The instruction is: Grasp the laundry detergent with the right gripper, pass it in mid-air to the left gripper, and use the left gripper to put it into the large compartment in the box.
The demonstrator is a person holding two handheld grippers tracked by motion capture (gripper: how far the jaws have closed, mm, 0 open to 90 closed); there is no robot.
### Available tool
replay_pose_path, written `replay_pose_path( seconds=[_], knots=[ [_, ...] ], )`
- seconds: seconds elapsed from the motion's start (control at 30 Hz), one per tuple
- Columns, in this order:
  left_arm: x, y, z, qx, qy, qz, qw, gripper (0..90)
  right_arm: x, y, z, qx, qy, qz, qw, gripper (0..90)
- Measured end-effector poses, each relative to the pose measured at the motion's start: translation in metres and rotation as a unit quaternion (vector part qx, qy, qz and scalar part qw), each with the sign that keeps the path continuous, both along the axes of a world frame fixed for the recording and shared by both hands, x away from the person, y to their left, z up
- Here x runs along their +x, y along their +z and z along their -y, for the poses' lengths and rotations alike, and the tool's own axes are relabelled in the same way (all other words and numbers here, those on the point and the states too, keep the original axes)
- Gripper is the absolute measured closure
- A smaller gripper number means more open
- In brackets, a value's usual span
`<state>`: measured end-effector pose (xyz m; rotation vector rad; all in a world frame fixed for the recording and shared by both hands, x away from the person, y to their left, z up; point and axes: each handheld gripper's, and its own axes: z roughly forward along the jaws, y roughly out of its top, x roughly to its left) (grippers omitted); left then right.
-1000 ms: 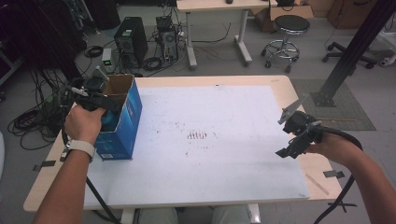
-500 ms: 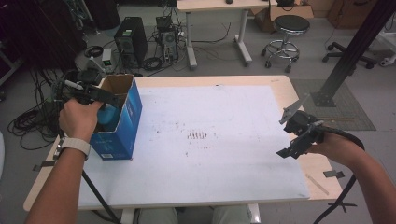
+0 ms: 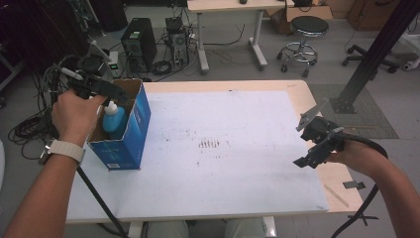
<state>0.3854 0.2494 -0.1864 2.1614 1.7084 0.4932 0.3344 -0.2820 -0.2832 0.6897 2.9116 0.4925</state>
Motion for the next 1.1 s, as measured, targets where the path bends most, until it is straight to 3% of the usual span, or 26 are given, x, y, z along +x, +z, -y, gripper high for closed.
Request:
replay_pose_path(
  seconds=[0.23, 0.63, 0.93, 1.1],
  knots=[
    [-0.004, 0.018, 0.015, 0.006, -0.032, 0.002, 0.9995, 11.7, 0.0, 0.001, 0.0, -0.001, -0.002, 0.0, 1.0, 7.9],
    [-0.003, 0.028, 0.036, -0.003, -0.08, -0.009, 0.9967, 8.6, 0.0, 0.007, 0.0, -0.002, -0.001, 0.0, 1.0, 7.9],
    [0.001, 0.033, 0.05, 0.0, -0.116, -0.014, 0.9931, 8.5, 0.002, 0.008, -0.001, -0.004, -0.001, -0.002, 1.0, 7.9],
    [0.005, 0.033, 0.063, 0.006, -0.143, -0.022, 0.9895, 8.4, 0.003, 0.009, -0.003, -0.004, 0.0, -0.002, 1.0, 7.9]
  ],
)
